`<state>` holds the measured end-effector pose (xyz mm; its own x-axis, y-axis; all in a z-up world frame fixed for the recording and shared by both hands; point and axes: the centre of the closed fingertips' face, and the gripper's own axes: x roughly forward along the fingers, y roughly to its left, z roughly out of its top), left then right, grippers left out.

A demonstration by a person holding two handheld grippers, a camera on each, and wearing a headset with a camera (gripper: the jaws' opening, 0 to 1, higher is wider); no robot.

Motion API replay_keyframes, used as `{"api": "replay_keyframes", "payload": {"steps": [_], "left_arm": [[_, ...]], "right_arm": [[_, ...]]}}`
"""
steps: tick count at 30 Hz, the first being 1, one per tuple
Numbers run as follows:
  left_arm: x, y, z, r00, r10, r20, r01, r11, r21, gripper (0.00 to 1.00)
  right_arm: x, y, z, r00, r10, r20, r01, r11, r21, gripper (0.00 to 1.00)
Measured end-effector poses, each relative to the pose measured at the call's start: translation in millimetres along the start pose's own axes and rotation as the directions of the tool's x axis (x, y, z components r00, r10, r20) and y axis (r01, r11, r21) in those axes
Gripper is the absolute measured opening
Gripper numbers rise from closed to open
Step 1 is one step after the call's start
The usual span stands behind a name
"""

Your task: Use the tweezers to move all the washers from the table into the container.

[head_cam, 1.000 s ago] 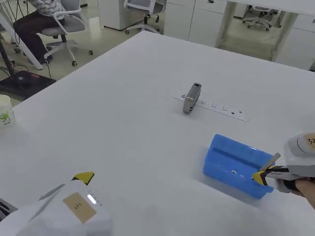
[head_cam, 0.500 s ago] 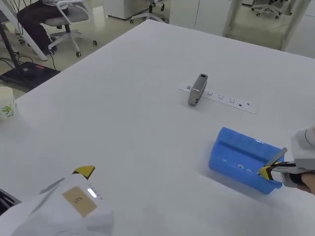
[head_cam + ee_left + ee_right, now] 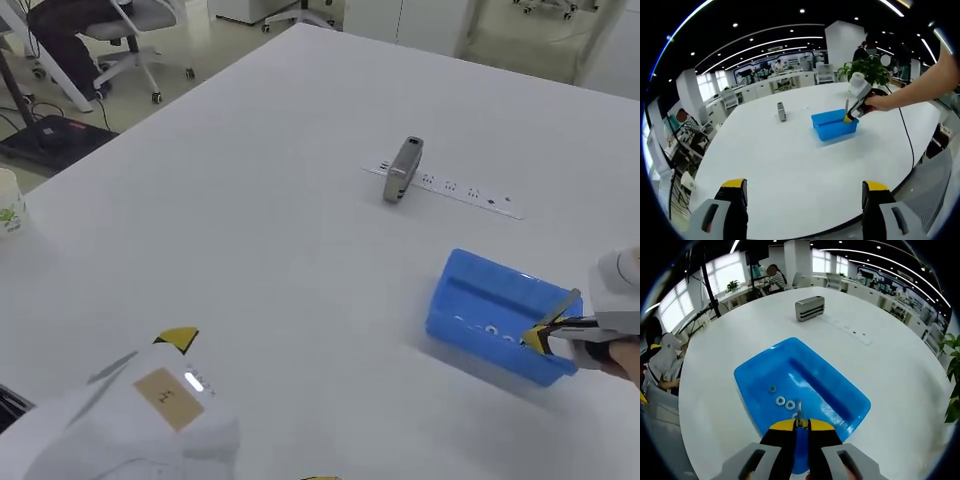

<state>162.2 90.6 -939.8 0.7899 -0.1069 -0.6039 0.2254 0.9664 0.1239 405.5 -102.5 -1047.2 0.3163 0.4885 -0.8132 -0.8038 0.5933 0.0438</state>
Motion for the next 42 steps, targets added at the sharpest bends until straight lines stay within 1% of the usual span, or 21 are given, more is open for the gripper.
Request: {"api": "replay_keyframes", "payload": {"steps": [3, 6, 10, 13, 17, 19, 21, 23, 26, 27, 28, 30, 31, 32, 33, 36, 39, 40, 41, 42], "left_arm": [[1.2, -0.8, -0.3, 1.0000, -0.005, -0.001, 0.005, 1.000, 0.004, 0.97], [1.3, -0.7, 0.5, 1.0000, -0.005, 0.002, 0.004, 1.000, 0.003, 0.97], [0.9, -0.2, 0.7, 1.0000, -0.004, 0.005, 0.004, 1.000, 0.003, 0.97], [0.7, 0.4, 0.7, 1.0000, -0.004, 0.007, 0.004, 1.000, 0.007, 0.97], [0.5, 0.2, 3.2, 0.9998, -0.012, 0.019, 0.011, 1.000, 0.025, 0.97], [0.1, -1.0, 5.2, 0.9994, -0.023, 0.026, 0.022, 0.999, 0.035, 0.96], [-0.5, -2.4, 8.4, 0.9986, -0.038, 0.038, 0.036, 0.999, 0.038, 0.95], [-0.8, -4.3, 11.6, 0.9973, -0.055, 0.049, 0.052, 0.997, 0.059, 0.94], [-1.6, -10.3, 19.2, 0.9923, -0.100, 0.072, 0.093, 0.991, 0.100, 0.89], [-1.9, -15.3, 24.7, 0.9867, -0.136, 0.089, 0.125, 0.986, 0.113, 0.87], [-2.3, -18.1, 27.7, 0.9830, -0.156, 0.098, 0.143, 0.982, 0.122, 0.86], [-3.8, -22.0, 35.6, 0.9771, -0.184, 0.107, 0.167, 0.975, 0.145, 0.83], [-5.4, -25.4, 41.7, 0.9713, -0.205, 0.121, 0.185, 0.970, 0.160, 0.82], [-6.5, -27.2, 45.5, 0.9676, -0.217, 0.130, 0.194, 0.967, 0.167, 0.82], [-7.7, -29.8, 50.3, 0.9620, -0.234, 0.141, 0.208, 0.962, 0.178, 0.81], [-9.9, -34.8, 55.7, 0.9521, -0.271, 0.142, 0.242, 0.952, 0.188, 0.79], [-11.3, -38.3, 59.8, 0.9439, -0.300, 0.139, 0.269, 0.941, 0.205, 0.76], [-12.3, -40.3, 63.5, 0.9375, -0.317, 0.144, 0.284, 0.935, 0.212, 0.75], [-13.2, -42.1, 66.6, 0.9318, -0.332, 0.146, 0.299, 0.931, 0.210, 0.74], [-14.8, -46.1, 72.5, 0.9191, -0.360, 0.160, 0.326, 0.923, 0.205, 0.72]], "right_arm": [[0.5, -0.6, 0.0, 1.0000, 0.002, 0.001, -0.002, 1.000, 0.001, 0.04], [1.1, 0.7, -0.5, 0.9998, 0.017, 0.003, -0.017, 1.000, 0.001, 0.04], [1.1, -0.2, -1.0, 0.9999, 0.017, 0.003, -0.017, 1.000, 0.004, 0.05], [-0.7, -1.4, 0.1, 1.0000, 0.006, 0.007, -0.006, 1.000, -0.004, 0.05], [-9.1, -0.6, 4.5, 0.9996, -0.004, 0.029, 0.004, 1.000, 0.001, 0.04], [-17.2, 2.4, 9.9, 0.9985, -0.009, 0.054, 0.010, 1.000, -0.010, 0.03], [-26.2, 7.9, 14.7, 0.9972, -0.012, 0.074, 0.014, 1.000, -0.022, 0.03], [-35.2, 15.2, 18.4, 0.9958, -0.011, 0.091, 0.015, 0.999, -0.042, 0.02], [-47.1, 29.7, 21.4, 0.9944, 0.001, 0.106, 0.006, 0.998, -0.068, 0.02], [-51.6, 36.7, 22.1, 0.9937, 0.009, 0.112, 0.001, 0.996, -0.084, 0.02], [-54.5, 41.7, 22.4, 0.9932, 0.016, 0.115, -0.005, 0.995, -0.096, 0.02], [-61.7, 53.6, 21.5, 0.9928, 0.025, 0.117, -0.011, 0.993, -0.118, 0.02], [-65.5, 60.9, 21.1, 0.9920, 0.037, 0.121, -0.021, 0.992, -0.126, 0.02], [-68.0, 65.8, 20.6, 0.9916, 0.042, 0.122, -0.026, 0.991, -0.133, 0.02], [-70.4, 70.2, 20.2, 0.9911, 0.046, 0.125, -0.028, 0.990, -0.139, 0.02], [-79.0, 88.5, 17.2, 0.9884, 0.069, 0.135, -0.048, 0.988, -0.149, 0.01], [-85.7, 103.9, 12.5, 0.9866, 0.080, 0.142, -0.056, 0.984, -0.169, 0.01], [-88.8, 109.5, 10.6, 0.9856, 0.085, 0.146, -0.060, 0.983, -0.172, 0.01], [-90.0, 111.7, 10.0, 0.9849, 0.088, 0.149, -0.062, 0.983, -0.172, 0.01], [-92.9, 117.3, 8.5, 0.9835, 0.094, 0.154, -0.067, 0.983, -0.173, 0.01]]}}
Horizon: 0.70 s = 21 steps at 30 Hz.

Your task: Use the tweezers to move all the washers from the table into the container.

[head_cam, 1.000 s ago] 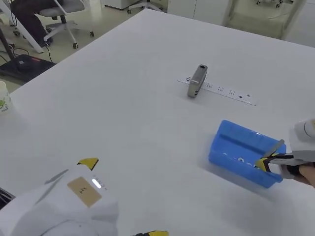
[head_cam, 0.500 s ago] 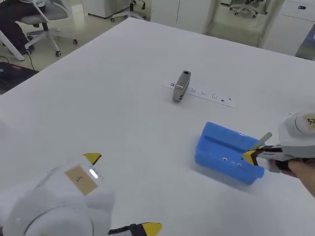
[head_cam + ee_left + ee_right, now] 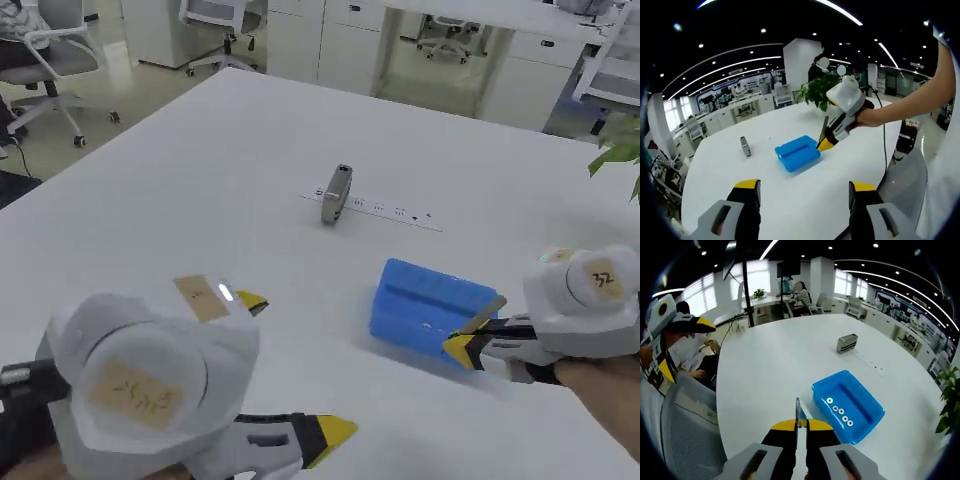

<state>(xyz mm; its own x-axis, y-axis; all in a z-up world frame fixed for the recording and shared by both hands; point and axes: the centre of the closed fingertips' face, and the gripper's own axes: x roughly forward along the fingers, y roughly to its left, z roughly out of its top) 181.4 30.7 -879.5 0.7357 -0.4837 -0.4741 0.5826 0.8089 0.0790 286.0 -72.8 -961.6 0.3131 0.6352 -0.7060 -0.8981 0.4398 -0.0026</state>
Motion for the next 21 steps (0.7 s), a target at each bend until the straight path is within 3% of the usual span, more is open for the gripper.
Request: {"api": "replay_keyframes", "payload": {"steps": [3, 6, 8, 11, 14, 16, 17, 20, 21], "left_arm": [[1.6, -10.2, 17.8, 0.9948, -0.085, 0.057, 0.087, 0.995, -0.041, 0.66], [2.7, -17.6, 29.4, 0.9846, -0.156, 0.078, 0.159, 0.987, -0.032, 0.60], [4.8, -20.1, 33.8, 0.9795, -0.187, 0.074, 0.189, 0.982, -0.011, 0.57], [9.0, -27.6, 38.3, 0.9607, -0.272, 0.058, 0.272, 0.962, 0.004, 0.50], [14.1, -32.0, 43.0, 0.9443, -0.326, 0.043, 0.326, 0.945, 0.020, 0.41], [16.7, -41.6, 47.5, 0.9226, -0.384, 0.039, 0.384, 0.923, 0.012, 0.39], [17.4, -45.7, 48.8, 0.9138, -0.405, 0.036, 0.404, 0.914, 0.012, 0.37], [20.5, -63.7, 52.1, 0.8732, -0.487, 0.027, 0.486, 0.873, 0.038, 0.30], [21.6, -68.2, 51.9, 0.8631, -0.505, 0.019, 0.504, 0.863, 0.045, 0.29]], "right_arm": [[-4.6, 11.8, -0.9, 0.9998, 0.017, 0.013, -0.017, 1.000, -0.003, 0.01], [-10.2, 27.3, -1.9, 0.9990, 0.041, 0.017, -0.041, 0.999, -0.024, 0.01], [-14.9, 39.7, -1.3, 0.9977, 0.065, 0.020, -0.065, 0.997, -0.039, 0.01], [-19.9, 55.4, -3.9, 0.9947, 0.102, 0.013, -0.101, 0.993, -0.058, 0.01], [-23.5, 69.0, -7.0, 0.9906, 0.136, 0.006, -0.136, 0.989, -0.061, 0.01], [-26.1, 78.2, -8.9, 0.9869, 0.161, -0.003, -0.161, 0.984, -0.073, 0.01], [-28.0, 86.7, -10.0, 0.9803, 0.197, -0.012, -0.197, 0.978, -0.069, 0.01], [-32.0, 97.0, -9.5, 0.9759, 0.217, -0.020, -0.218, 0.972, -0.088, 0.01], [-32.5, 99.1, -9.1, 0.9750, 0.222, -0.019, -0.222, 0.971, -0.090, 0.01]]}}
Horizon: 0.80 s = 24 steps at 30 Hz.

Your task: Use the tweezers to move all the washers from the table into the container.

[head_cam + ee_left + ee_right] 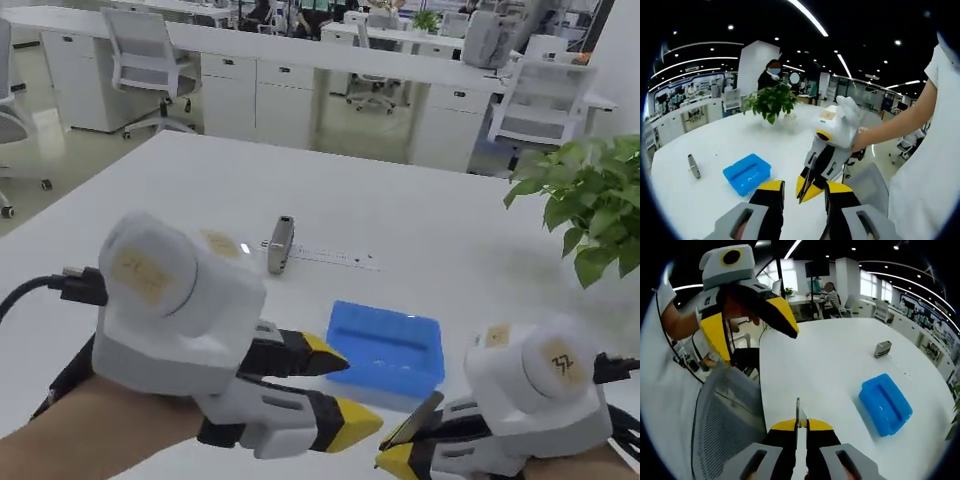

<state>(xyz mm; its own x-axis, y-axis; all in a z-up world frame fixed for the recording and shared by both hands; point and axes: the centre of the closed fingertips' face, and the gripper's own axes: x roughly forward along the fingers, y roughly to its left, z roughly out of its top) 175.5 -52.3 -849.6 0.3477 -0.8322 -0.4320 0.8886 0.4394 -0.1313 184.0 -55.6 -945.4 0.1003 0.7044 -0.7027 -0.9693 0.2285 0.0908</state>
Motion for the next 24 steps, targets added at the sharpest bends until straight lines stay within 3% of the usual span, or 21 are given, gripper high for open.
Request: {"api": "replay_keyframes", "payload": {"steps": [2, 6, 11, 13, 15, 18, 19, 21, 24], "left_arm": [[5.3, -3.2, 0.9, 0.9997, -0.021, -0.008, 0.021, 1.000, 0.014, 0.29], [16.5, -12.6, 5.0, 0.9958, -0.090, -0.021, 0.091, 0.995, 0.050, 0.25], [29.5, -23.9, -2.1, 0.9849, -0.161, -0.063, 0.167, 0.982, 0.087, 0.15], [32.7, -29.8, -3.4, 0.9768, -0.201, -0.074, 0.208, 0.973, 0.097, 0.10], [35.6, -31.3, -4.2, 0.9739, -0.210, -0.086, 0.219, 0.969, 0.118, 0.06], [35.6, -34.4, -4.1, 0.9645, -0.245, -0.099, 0.260, 0.945, 0.198, 0.00], [34.9, -32.9, -3.7, 0.9676, -0.234, -0.094, 0.248, 0.951, 0.185, 0.00], [33.6, -31.2, -1.8, 0.9660, -0.242, -0.091, 0.254, 0.954, 0.159, 0.00], [29.8, -28.0, 0.1, 0.9702, -0.229, -0.079, 0.240, 0.951, 0.194, 0.00]], "right_arm": [[0.5, 11.2, -0.3, 0.9992, 0.039, -0.012, -0.039, 0.999, -0.009, 0.01], [2.8, 24.9, -3.2, 0.9969, 0.072, -0.031, -0.073, 0.997, -0.032, 0.01], [4.1, 36.0, -3.3, 0.9946, 0.096, -0.039, -0.098, 0.994, -0.038, 0.02], [4.0, 38.3, -4.6, 0.9945, 0.094, -0.045, -0.096, 0.994, -0.046, 0.02], [2.8, 39.5, -5.7, 0.9944, 0.096, -0.045, -0.098, 0.994, -0.046, 0.02], [0.6, 36.2, -7.9, 0.9957, 0.084, -0.039, -0.085, 0.996, -0.039, 0.02], [-0.7, 34.9, -8.1, 0.9962, 0.079, -0.036, -0.080, 0.996, -0.037, 0.02], [-3.1, 32.8, -8.2, 0.9970, 0.071, -0.031, -0.072, 0.997, -0.031, 0.02], [-6.7, 29.2, -8.2, 0.9981, 0.059, -0.020, -0.060, 0.998, -0.031, 0.02]]}}
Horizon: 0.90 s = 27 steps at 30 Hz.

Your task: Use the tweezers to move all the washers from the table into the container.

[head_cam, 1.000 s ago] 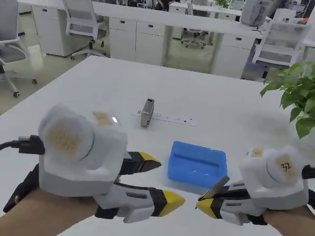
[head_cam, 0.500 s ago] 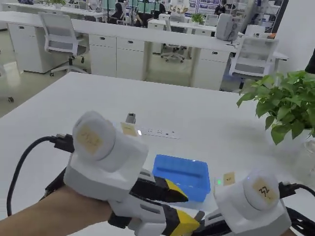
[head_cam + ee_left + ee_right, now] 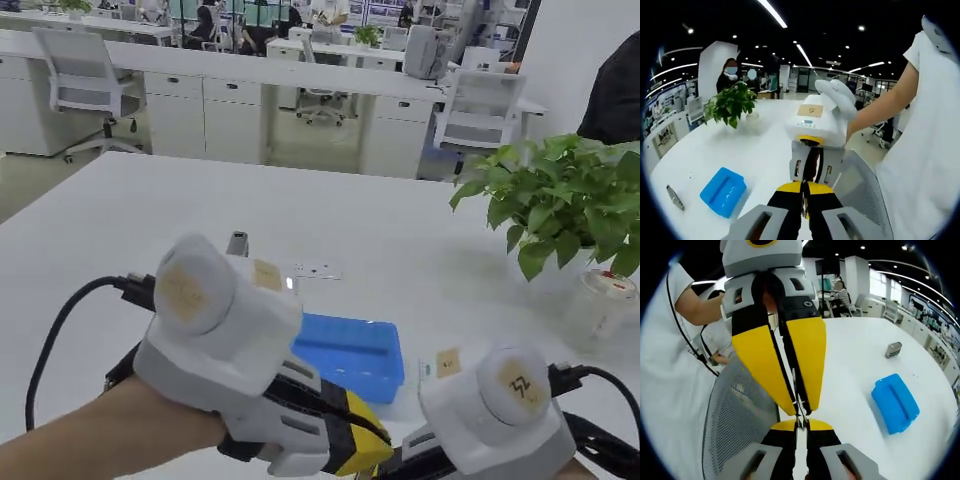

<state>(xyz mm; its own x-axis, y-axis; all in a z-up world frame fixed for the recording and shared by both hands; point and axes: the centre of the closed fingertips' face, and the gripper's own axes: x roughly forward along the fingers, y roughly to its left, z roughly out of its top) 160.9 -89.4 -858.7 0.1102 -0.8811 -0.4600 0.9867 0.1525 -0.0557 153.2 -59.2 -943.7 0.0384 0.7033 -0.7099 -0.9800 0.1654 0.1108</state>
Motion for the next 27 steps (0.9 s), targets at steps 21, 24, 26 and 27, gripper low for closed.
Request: {"api": "replay_keyframes", "payload": {"steps": [21, 24, 26, 27], "left_arm": [[-22.9, 10.3, -17.8, 0.9944, 0.063, 0.085, -0.062, 0.998, -0.012, 0.00], [-21.9, 8.1, -27.8, 0.9951, 0.054, 0.083, -0.049, 0.997, -0.061, 0.00], [-21.3, 6.8, -31.7, 0.9943, 0.054, 0.092, -0.046, 0.995, -0.085, 0.00], [-20.5, 6.0, -34.8, 0.9938, 0.054, 0.097, -0.045, 0.995, -0.093, 0.00]], "right_arm": [[-28.2, -15.7, -8.0, 0.9993, -0.034, 0.013, 0.034, 0.999, 0.001, 0.03], [-28.7, -11.6, -14.1, 0.9988, -0.018, -0.045, 0.015, 0.999, -0.051, 0.02], [-28.1, -10.3, -16.4, 0.9971, -0.018, -0.074, 0.012, 0.997, -0.077, 0.02], [-27.4, -9.8, -18.0, 0.9957, -0.017, -0.091, 0.009, 0.996, -0.088, 0.02]]}}
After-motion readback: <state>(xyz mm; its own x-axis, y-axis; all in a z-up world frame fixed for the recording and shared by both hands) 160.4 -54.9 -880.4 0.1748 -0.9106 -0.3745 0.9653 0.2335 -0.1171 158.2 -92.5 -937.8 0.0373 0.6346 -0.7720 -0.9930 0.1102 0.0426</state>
